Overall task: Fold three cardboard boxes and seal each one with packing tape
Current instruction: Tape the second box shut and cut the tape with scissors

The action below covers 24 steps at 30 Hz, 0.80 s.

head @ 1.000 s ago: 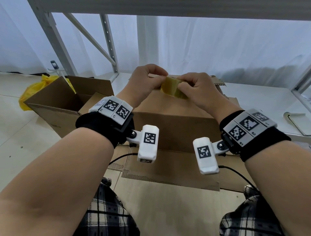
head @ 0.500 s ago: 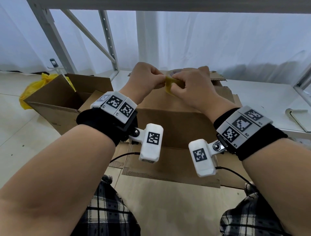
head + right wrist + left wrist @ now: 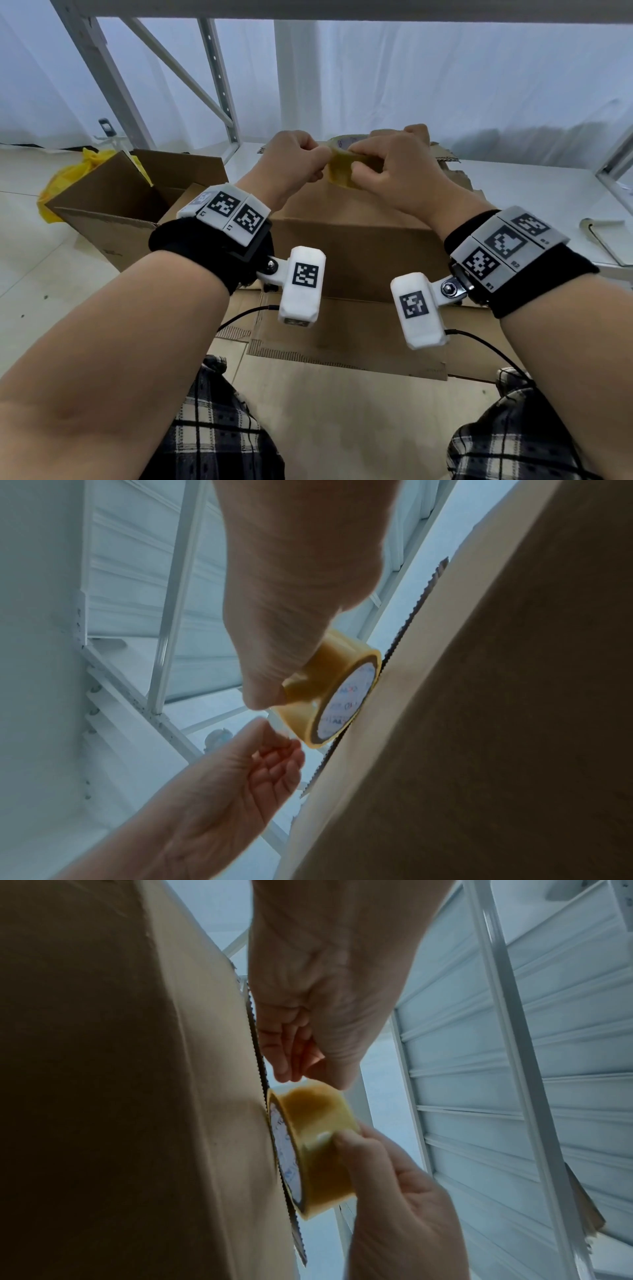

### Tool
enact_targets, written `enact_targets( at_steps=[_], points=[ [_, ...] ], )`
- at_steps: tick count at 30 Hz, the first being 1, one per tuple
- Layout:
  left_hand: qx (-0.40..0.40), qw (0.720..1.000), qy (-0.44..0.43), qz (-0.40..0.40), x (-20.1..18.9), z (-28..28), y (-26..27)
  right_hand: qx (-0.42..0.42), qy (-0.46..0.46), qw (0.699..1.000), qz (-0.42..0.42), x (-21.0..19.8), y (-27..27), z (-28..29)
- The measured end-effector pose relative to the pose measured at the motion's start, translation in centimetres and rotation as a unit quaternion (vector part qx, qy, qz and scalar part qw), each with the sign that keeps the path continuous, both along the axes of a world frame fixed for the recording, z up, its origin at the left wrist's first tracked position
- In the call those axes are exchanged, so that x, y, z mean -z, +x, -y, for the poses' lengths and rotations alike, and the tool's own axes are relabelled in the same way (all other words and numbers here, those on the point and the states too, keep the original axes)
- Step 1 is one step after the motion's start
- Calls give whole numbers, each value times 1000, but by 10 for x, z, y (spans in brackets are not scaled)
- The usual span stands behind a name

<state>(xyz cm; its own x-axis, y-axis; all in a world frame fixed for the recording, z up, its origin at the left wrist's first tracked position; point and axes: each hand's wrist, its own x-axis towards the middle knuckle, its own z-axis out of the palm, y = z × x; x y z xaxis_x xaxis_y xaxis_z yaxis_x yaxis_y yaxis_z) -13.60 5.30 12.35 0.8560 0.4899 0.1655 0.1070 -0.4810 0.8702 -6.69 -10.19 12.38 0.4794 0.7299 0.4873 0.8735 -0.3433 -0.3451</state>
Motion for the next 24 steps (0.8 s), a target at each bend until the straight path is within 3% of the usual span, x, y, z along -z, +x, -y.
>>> enact_targets(
  at_steps=[3,5,7,9,16,24],
  points=[
    [41,997,-22,62,-2,-4,-7,13,112,985,-133,-5,4,3],
    [151,987,-11,61,-6,-4,-13,13,210,944,-254,-9,4,5],
    [245,969,-18,21,-12,2,-18,17,291,880,-374,-12,4,5],
    [267,963,-33,31,-16,9,-18,19,315,849,-424,-14,6,6],
    [169,981,46,83,-1,16,-8,19,234,878,-417,3,11,1],
    [137,979,124,85,2,19,2,40,214,898,-381,4,8,-3]
  ],
)
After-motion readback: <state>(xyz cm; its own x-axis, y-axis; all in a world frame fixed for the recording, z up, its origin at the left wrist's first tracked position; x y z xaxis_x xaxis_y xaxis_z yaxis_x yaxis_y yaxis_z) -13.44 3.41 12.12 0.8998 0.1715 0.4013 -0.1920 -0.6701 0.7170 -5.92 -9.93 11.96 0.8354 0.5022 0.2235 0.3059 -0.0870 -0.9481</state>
